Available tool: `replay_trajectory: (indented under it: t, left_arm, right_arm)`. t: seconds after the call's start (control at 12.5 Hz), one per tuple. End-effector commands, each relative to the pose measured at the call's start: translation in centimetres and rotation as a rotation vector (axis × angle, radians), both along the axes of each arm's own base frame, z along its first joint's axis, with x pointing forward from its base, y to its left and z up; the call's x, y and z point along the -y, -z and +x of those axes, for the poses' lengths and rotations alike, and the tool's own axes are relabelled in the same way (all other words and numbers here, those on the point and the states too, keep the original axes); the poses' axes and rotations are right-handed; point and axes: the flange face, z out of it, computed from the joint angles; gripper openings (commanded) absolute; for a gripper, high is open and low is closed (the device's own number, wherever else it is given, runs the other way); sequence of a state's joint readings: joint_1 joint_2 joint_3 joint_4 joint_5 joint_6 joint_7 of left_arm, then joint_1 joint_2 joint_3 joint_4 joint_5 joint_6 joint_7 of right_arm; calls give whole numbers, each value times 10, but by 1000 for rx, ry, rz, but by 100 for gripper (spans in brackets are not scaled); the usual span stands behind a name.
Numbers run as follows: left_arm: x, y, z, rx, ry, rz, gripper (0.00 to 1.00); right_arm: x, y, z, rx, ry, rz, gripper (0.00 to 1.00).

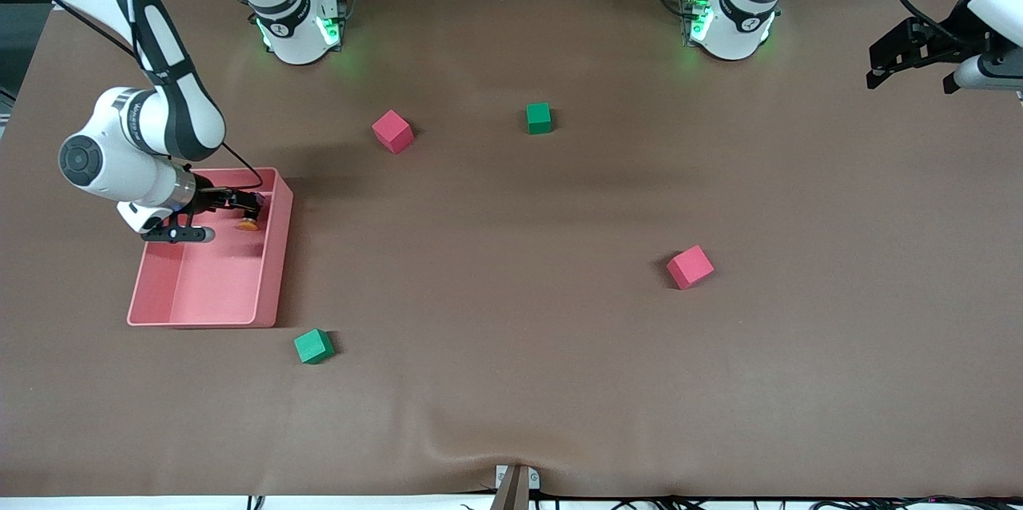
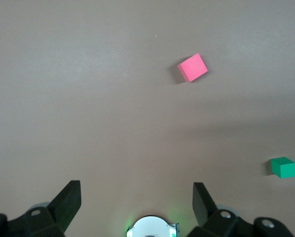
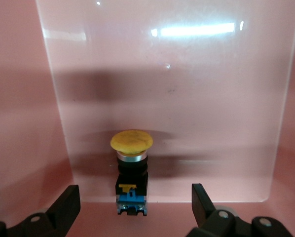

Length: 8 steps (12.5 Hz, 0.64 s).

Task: Place and upright button with both arms
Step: 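Lower the right gripper and close it on the button's blue base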

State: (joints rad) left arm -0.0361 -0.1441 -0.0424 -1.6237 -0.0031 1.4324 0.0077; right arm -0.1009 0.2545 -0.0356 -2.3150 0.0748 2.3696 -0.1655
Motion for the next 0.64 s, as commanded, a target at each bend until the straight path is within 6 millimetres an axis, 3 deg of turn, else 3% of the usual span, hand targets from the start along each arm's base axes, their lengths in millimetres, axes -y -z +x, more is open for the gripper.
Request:
replay_trajectory:
  t: [0.0,0.32,0.4,0.48,0.56]
  left_arm:
    - [-1,-7,-3,1,-5,13,100]
    - [0,-7,-3,1,-2,12,100]
    - [1,-7,-3,0,0,10,100]
    - [1,-7,-3,0,0,9,100]
    - [1,-7,-3,0,0,10,100]
  right_arm:
    - [-2,21,-2,-9,15,8,100]
    - [-1,46,-5,-22,17,5,100]
    - [-1,46,-6,-26,17,6,93]
    - [-1,46,-6,-31,16,7,48]
    - [0,45,-6,-31,18,7,17]
